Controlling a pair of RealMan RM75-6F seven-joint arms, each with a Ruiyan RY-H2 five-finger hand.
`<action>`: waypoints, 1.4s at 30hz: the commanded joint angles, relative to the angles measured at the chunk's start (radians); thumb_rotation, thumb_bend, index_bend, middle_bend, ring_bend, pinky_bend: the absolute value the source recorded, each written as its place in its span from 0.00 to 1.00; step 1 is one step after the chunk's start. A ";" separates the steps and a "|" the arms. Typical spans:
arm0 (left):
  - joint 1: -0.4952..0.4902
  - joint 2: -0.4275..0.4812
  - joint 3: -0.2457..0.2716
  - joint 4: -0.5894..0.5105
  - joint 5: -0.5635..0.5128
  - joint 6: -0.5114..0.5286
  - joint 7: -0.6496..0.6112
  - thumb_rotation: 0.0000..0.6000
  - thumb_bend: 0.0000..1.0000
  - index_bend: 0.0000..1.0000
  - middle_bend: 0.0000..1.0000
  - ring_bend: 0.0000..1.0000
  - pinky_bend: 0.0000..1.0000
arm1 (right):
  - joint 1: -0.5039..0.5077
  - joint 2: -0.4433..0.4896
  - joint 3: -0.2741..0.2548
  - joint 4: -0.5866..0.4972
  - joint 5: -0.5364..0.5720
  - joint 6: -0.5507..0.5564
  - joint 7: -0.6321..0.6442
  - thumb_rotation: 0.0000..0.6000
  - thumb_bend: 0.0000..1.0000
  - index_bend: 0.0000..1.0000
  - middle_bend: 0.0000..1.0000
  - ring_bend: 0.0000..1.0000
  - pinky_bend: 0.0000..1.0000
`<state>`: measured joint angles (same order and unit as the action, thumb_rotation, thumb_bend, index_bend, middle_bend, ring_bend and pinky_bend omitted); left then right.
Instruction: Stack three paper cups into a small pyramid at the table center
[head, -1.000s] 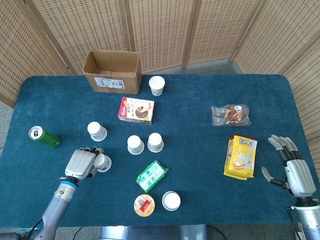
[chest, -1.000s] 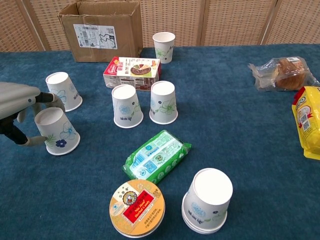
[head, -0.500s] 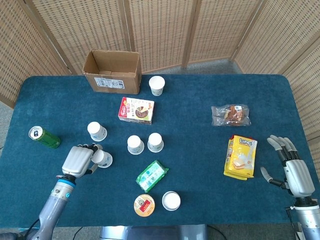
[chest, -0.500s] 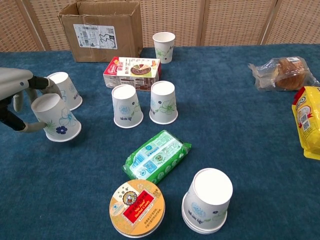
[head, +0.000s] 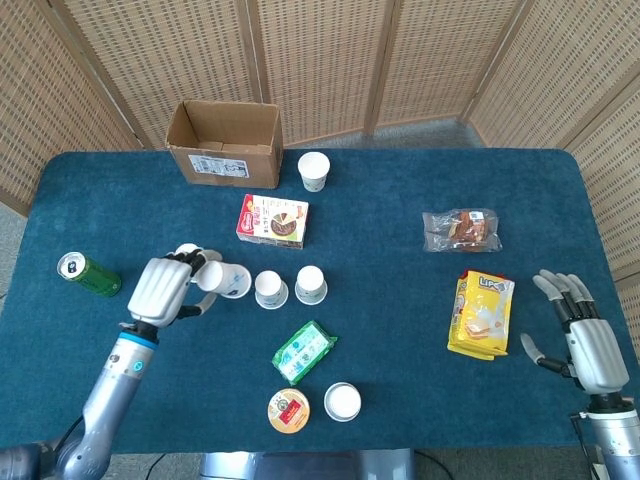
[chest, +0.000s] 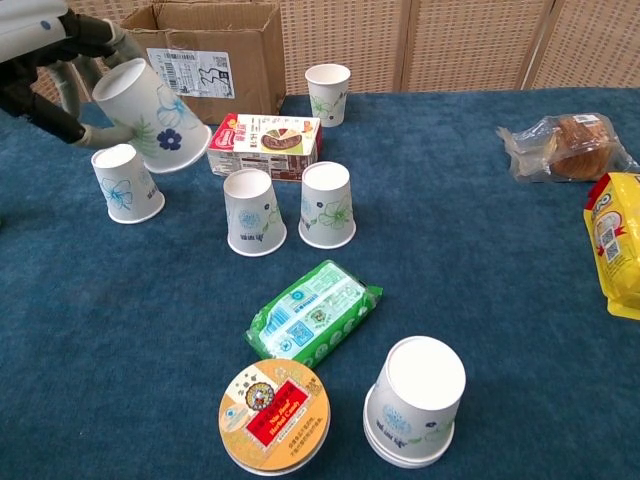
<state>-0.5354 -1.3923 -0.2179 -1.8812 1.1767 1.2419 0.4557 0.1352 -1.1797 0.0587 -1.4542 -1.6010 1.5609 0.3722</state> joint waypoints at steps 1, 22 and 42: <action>-0.045 -0.039 -0.051 -0.015 -0.059 -0.010 0.034 1.00 0.35 0.31 0.41 0.45 0.51 | -0.004 -0.006 0.011 0.004 0.019 0.003 -0.014 1.00 0.39 0.09 0.09 0.04 0.00; -0.251 -0.230 -0.101 -0.008 -0.353 0.044 0.338 1.00 0.35 0.31 0.40 0.45 0.51 | -0.008 -0.005 0.025 0.013 0.033 -0.002 0.016 1.00 0.41 0.09 0.09 0.04 0.00; -0.309 -0.287 -0.095 0.046 -0.426 0.084 0.377 1.00 0.35 0.30 0.39 0.44 0.50 | -0.007 -0.008 0.027 0.018 0.036 -0.010 0.018 1.00 0.41 0.09 0.09 0.04 0.00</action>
<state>-0.8425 -1.6775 -0.3139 -1.8366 0.7524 1.3242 0.8315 0.1279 -1.1875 0.0859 -1.4363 -1.5655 1.5508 0.3897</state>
